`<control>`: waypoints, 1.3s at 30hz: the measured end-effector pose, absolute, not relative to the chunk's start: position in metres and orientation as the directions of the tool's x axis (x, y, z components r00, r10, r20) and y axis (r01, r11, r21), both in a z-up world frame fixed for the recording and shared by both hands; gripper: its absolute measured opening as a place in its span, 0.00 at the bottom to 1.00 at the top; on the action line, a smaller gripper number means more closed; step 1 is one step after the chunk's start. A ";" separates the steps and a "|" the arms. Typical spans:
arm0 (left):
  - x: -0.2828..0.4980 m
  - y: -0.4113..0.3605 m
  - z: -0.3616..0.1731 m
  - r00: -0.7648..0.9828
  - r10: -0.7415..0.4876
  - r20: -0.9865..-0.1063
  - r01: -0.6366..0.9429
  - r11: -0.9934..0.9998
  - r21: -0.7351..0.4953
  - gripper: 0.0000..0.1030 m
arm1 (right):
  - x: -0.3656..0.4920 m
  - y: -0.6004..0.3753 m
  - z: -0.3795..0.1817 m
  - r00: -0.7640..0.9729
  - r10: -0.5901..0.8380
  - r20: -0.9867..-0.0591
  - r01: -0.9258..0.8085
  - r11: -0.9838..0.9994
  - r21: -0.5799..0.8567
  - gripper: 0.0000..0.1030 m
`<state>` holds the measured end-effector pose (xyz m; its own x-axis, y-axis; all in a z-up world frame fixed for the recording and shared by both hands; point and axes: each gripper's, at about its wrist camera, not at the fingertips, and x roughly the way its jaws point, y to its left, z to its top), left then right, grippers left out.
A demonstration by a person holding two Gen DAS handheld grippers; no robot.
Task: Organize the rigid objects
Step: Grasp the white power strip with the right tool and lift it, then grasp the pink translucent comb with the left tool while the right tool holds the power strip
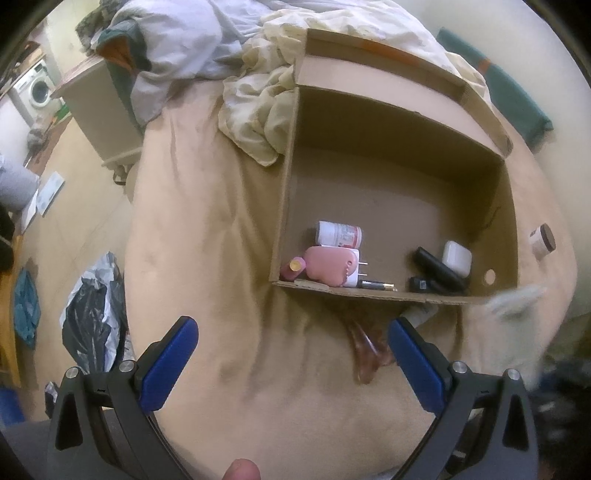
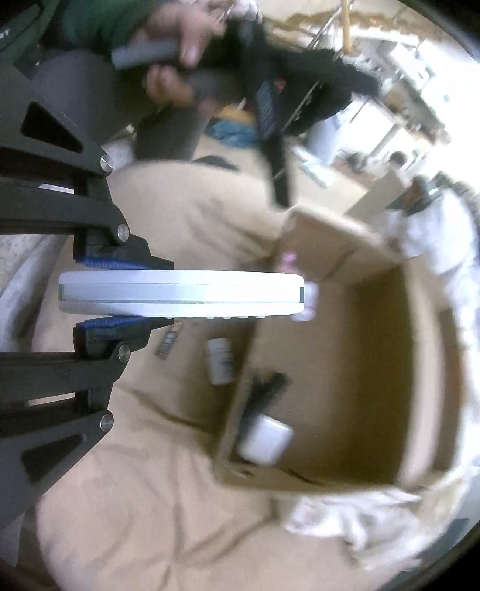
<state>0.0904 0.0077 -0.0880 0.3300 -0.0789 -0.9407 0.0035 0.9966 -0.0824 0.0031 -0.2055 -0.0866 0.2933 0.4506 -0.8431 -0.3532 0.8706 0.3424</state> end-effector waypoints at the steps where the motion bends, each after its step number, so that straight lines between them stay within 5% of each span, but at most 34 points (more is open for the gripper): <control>1: 0.090 0.006 -0.089 0.329 -0.076 -0.941 0.007 0.997 -0.078 0.99 | 0.002 -0.209 -0.077 0.333 0.456 -0.825 -0.355 0.872 0.338 0.21; 12: 0.089 0.008 -0.109 0.281 -0.024 -0.959 -0.013 0.999 -0.029 0.99 | 0.003 -0.224 -0.050 0.638 0.360 -0.681 -0.302 0.930 0.209 0.21; 20: 0.086 -0.011 -0.126 0.248 -0.065 -0.966 0.011 0.998 -0.064 0.98 | 0.009 -0.248 -0.053 0.625 0.390 -0.676 -0.256 0.921 0.294 0.21; 27: 0.090 -0.043 -0.168 0.135 -0.120 -0.984 -0.065 0.989 -0.129 0.88 | 0.012 -0.250 -0.055 0.624 0.400 -0.671 -0.253 0.916 0.311 0.21; 39: 0.107 -0.082 -0.225 0.018 -0.010 -1.000 -0.124 0.992 -0.013 0.88 | 0.010 -0.262 -0.052 0.640 0.395 -0.659 -0.233 0.917 0.324 0.21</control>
<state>0.1068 -0.0820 -0.2251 0.0183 -0.0103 -0.9998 -0.1237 0.9922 -0.0125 0.0104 -0.2618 -0.0523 0.6402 0.3951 -0.6588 -0.2328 0.9171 0.3238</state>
